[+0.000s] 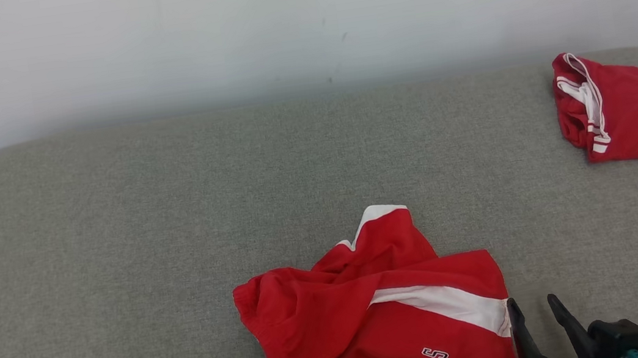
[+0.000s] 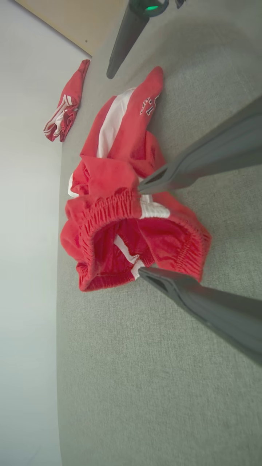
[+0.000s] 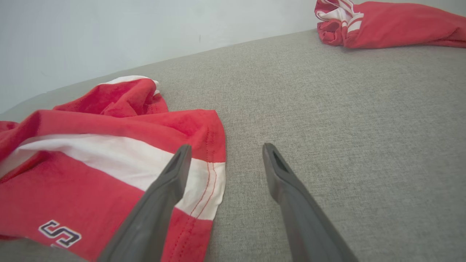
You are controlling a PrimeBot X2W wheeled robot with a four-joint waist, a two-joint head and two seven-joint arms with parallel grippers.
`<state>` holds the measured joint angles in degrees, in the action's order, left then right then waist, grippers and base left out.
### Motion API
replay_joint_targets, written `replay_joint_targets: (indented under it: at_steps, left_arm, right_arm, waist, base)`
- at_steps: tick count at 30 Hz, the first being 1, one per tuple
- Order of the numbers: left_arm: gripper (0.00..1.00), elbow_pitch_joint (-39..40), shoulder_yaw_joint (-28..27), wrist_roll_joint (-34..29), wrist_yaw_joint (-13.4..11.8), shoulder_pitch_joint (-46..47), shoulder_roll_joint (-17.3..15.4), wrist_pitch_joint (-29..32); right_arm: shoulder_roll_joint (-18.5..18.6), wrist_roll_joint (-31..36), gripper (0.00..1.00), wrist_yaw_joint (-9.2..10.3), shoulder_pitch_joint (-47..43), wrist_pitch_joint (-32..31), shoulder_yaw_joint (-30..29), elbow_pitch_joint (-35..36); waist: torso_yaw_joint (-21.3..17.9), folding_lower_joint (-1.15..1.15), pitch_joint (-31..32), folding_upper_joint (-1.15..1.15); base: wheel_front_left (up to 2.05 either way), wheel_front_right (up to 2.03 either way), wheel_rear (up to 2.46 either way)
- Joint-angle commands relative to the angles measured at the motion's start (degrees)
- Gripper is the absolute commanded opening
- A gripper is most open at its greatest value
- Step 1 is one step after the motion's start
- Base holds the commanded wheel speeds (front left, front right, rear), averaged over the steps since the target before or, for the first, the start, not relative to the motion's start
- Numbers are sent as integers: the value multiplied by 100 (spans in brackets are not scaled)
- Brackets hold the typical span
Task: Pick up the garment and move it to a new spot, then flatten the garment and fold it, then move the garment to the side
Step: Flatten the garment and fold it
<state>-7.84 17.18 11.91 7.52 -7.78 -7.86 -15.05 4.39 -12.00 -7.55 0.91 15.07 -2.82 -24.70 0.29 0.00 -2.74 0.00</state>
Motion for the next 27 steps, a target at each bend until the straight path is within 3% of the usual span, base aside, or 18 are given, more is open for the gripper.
replay_joint_targets:
  at_steps: [1,19,20,21,22,27]
  left_arm:
    - [100,-22,86,50,-9,104,-38,-15]
    - [100,-926,685,524,-8,755,-80,-15]
    - [65,-934,726,553,-8,808,-102,-15]
    - [41,-947,738,582,-9,849,-114,-15]
    - [0,-938,745,627,-9,851,-120,-15]
    - [0,-569,649,663,-10,597,-176,-15]
  right_arm:
    - [-1,-19,100,16,111,2,40,-121]
    - [-114,-93,100,16,725,-33,321,-1535]
    - [-119,-103,44,16,754,-33,337,-1598]
    - [-123,-112,16,16,782,-31,358,-1649]
    - [-134,-151,0,16,824,-25,391,-1702]
    - [-16,-268,0,16,717,3,369,-1248]
  waist:
    - [-18,0,-56,0]
    - [20,0,-176,0]
    - [15,0,-175,0]
    - [9,0,-174,0]
    - [0,0,-171,0]
    - [-14,0,-109,0]
  base:
    - [0,0,0]
    - [0,0,0]
    - [0,0,0]
    - [0,0,0]
    - [0,0,0]
    - [0,0,0]
